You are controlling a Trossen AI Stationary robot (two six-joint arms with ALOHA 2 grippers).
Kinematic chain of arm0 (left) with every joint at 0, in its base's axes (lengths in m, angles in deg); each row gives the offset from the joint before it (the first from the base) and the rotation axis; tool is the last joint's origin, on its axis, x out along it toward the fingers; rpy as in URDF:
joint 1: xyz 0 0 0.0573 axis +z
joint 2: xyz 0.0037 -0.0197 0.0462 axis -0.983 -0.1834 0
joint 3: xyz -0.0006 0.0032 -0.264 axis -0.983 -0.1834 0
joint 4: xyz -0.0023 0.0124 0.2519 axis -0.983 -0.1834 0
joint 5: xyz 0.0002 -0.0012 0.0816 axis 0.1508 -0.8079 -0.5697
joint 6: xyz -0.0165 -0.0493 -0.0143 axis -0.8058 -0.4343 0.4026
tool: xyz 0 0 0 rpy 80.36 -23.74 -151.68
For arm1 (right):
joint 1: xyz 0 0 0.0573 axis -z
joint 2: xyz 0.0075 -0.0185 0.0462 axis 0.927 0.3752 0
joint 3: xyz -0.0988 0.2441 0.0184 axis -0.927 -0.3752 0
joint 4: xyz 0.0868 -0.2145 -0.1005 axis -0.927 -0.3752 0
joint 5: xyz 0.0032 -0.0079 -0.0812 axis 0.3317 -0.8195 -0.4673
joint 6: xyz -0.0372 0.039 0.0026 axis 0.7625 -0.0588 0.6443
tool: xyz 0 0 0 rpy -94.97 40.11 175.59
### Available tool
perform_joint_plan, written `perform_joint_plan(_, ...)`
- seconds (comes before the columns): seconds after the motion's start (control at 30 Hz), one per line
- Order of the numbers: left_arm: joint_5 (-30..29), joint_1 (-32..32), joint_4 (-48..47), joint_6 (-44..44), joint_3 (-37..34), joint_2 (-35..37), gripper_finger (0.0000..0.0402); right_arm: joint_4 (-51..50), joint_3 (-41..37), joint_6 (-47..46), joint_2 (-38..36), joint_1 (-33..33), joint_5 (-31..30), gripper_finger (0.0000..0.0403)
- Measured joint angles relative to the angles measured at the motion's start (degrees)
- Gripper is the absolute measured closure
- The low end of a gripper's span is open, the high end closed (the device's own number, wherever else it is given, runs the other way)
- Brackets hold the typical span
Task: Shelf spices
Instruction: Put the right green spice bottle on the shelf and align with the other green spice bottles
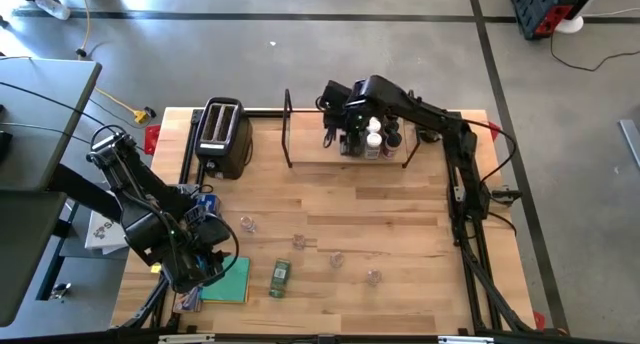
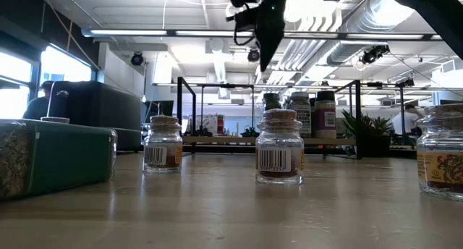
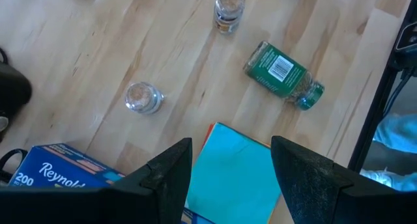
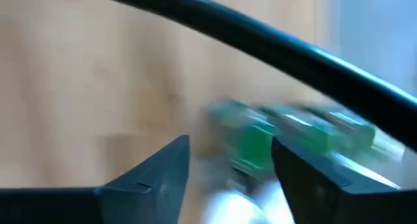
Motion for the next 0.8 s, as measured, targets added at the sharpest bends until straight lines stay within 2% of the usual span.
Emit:
perform_joint_plan(0.07,0.4,0.0,-0.05,0.0,0.0,0.0,0.0197,0.57,-1.83,1.48,-0.02,-0.12,7.94,0.0222)
perform_joint_plan(0.1,0.44,0.0,-0.06,-0.02,0.0,-0.01,0.0197,0.52,-3.42,3.26,-0.02,-0.5,9.54,0.0237)
perform_joint_plan(0.27,0.31,0.0,-0.14,-0.13,0.0,0.0,0.0197,6.17,-14.34,6.39,0.11,-2.29,7.84,0.0322)
perform_joint_plan(0.43,0.22,0.0,-0.6,-0.13,0.0,0.0,0.0197,13.57,-23.36,1.45,0.11,-2.04,3.09,0.0386)
perform_joint_plan(0.53,0.22,0.0,-0.71,-0.11,0.0,0.0,0.0197,16.18,-25.82,-1.86,0.11,-1.35,2.73,0.04)
perform_joint_plan(0.8,0.29,0.0,-0.71,-0.13,0.0,0.0,0.0197,18.55,-27.14,-3.2,0.11,0.23,1.27,0.0399)
